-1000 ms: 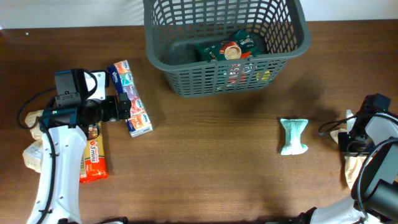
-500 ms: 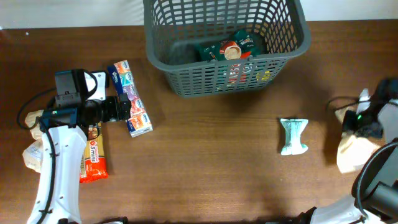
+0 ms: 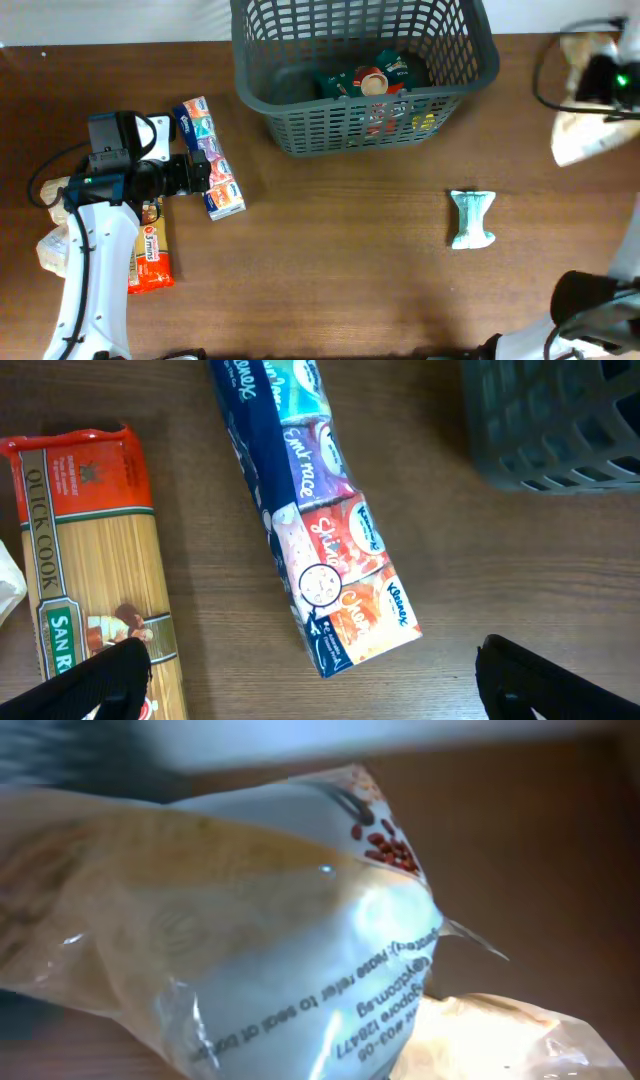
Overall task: Pack container
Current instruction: 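Carry the beige bag into the basket and release it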
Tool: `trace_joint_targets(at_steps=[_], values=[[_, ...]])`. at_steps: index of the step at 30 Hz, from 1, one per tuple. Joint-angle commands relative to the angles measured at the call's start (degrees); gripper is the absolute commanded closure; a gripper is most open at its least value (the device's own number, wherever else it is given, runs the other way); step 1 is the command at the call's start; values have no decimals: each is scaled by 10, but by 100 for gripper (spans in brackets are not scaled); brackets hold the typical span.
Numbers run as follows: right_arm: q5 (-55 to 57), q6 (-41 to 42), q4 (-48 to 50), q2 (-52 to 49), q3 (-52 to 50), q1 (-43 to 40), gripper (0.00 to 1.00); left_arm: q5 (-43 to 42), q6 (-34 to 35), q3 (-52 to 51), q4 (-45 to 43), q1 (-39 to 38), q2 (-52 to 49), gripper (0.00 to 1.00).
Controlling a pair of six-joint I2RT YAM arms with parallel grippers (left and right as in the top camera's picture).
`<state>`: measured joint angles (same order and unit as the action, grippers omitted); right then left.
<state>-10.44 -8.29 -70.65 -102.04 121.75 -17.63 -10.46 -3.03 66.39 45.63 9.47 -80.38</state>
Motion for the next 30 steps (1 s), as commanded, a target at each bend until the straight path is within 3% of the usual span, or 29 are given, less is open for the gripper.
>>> trace_joint_targets(at_steps=[1, 6, 12, 19, 30], values=[[-26, -58, 3, 24, 74, 93, 96, 4, -9, 12, -1, 4, -3, 1], [-23, -150, 56, 22, 95, 203, 96, 4, -9, 12, -1, 4, -3, 1], [17, -244, 150, -6, 95, 277, 96, 4, -9, 12, 1, 4, -3, 1], [31, -245, 248, -71, 95, 300, 96, 4, -9, 12, 8, 4, -3, 1], [23, -226, 287, -203, 95, 300, 96, 4, -9, 12, 27, 4, -3, 1]])
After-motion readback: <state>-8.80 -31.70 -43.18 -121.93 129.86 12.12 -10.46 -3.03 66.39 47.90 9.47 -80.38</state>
